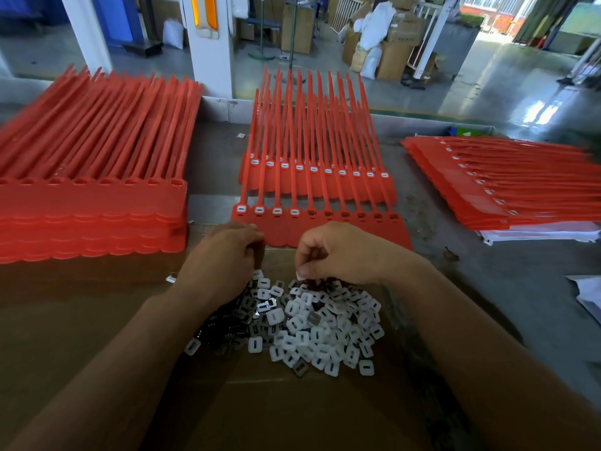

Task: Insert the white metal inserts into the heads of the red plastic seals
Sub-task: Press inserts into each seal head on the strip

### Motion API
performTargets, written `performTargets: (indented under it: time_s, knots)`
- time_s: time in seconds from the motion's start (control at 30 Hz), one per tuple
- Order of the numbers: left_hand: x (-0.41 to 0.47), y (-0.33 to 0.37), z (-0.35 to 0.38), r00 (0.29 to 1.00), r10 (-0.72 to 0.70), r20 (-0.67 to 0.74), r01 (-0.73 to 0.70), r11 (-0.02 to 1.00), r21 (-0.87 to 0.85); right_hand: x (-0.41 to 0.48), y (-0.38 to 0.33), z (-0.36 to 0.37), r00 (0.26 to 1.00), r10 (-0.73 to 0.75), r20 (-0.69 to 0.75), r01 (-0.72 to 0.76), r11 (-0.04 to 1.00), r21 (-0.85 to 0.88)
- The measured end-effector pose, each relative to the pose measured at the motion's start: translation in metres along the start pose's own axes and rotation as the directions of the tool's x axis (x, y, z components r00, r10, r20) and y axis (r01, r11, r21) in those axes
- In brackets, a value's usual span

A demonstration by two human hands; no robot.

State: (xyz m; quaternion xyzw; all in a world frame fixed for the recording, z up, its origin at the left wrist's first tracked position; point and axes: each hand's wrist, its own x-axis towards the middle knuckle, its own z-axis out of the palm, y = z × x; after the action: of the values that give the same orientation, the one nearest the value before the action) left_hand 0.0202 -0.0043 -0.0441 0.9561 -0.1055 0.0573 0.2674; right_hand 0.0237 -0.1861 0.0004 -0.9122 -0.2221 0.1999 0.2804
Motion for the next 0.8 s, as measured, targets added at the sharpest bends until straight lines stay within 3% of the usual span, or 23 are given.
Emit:
performTargets:
  time_s: [0.53, 0.8]
  knots:
    - [0.0, 0.001, -0.001, 1.0, 0.001, 0.009, -0.001, 1.0, -0.003, 0.007, 0.029, -0.014, 0.944, 0.187, -0.271, -0.128, 0.967, 0.221]
    - [0.0, 0.001, -0.002, 1.0, 0.001, 0.015, -0.002, 1.0, 0.003, 0.029, 0.042, -0.02, 0.836, 0.226, -0.499, -0.142, 0.969, 0.202]
